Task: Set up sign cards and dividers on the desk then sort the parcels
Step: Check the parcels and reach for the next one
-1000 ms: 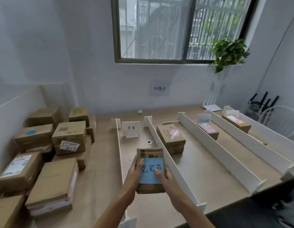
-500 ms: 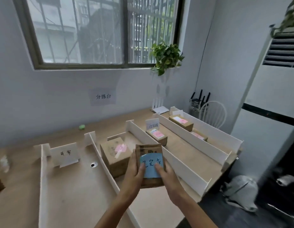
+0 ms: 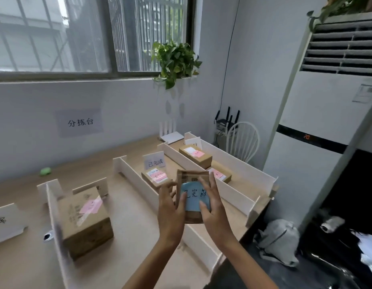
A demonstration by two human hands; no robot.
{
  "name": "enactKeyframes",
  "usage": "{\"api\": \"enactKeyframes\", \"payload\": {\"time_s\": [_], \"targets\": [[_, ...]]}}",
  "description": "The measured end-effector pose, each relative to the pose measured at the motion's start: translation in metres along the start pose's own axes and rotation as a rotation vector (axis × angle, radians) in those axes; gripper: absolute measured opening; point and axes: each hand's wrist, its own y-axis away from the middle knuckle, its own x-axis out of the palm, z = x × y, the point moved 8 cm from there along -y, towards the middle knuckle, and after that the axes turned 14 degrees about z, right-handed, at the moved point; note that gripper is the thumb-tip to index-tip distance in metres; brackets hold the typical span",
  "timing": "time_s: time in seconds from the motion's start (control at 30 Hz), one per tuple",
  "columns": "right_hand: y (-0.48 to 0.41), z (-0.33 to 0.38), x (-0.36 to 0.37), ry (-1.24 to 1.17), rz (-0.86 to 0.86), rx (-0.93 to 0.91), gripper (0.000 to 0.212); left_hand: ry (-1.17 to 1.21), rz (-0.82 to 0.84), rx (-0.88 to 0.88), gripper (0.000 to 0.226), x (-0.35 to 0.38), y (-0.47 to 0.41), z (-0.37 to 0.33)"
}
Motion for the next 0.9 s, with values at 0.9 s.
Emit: {"api": "enactKeyframes", "payload": {"time_s": [0.9], "targets": [[-0.288,-0.275,-0.09,-0.126,0.564,0.168,0.044,0.067,-0.154,-0.426,0.024,0.139,-0.259,0.198]]}}
